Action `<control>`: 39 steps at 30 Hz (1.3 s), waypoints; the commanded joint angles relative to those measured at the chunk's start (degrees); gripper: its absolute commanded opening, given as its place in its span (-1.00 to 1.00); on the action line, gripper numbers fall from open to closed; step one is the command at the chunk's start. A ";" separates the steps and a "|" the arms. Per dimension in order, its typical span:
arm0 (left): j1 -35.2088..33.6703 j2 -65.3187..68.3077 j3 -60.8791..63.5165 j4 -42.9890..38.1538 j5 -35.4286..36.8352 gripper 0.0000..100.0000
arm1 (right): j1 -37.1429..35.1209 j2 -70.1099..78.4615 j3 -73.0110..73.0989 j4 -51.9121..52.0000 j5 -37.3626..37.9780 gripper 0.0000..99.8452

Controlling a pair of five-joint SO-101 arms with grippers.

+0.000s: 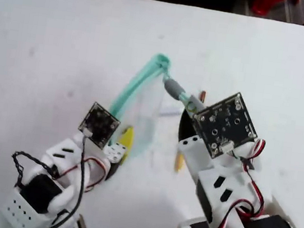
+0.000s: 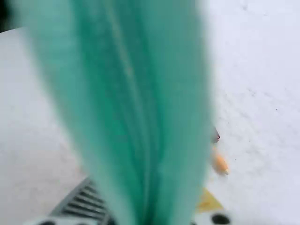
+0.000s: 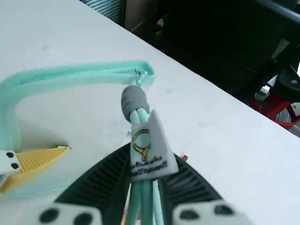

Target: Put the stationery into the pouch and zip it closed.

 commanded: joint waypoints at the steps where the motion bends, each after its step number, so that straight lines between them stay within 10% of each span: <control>1: 0.48 -0.66 -7.21 4.13 0.44 -0.86 | 0.22 0.57 1.85 -1.89 -0.26 -0.96; 7: 0.48 -0.66 -8.26 5.19 0.70 -0.52 | 0.13 0.66 3.96 -4.53 -0.26 -0.96; 39: -1.27 -18.51 -1.41 2.99 -0.88 -0.96 | 0.22 0.40 3.78 -0.84 0.26 -0.96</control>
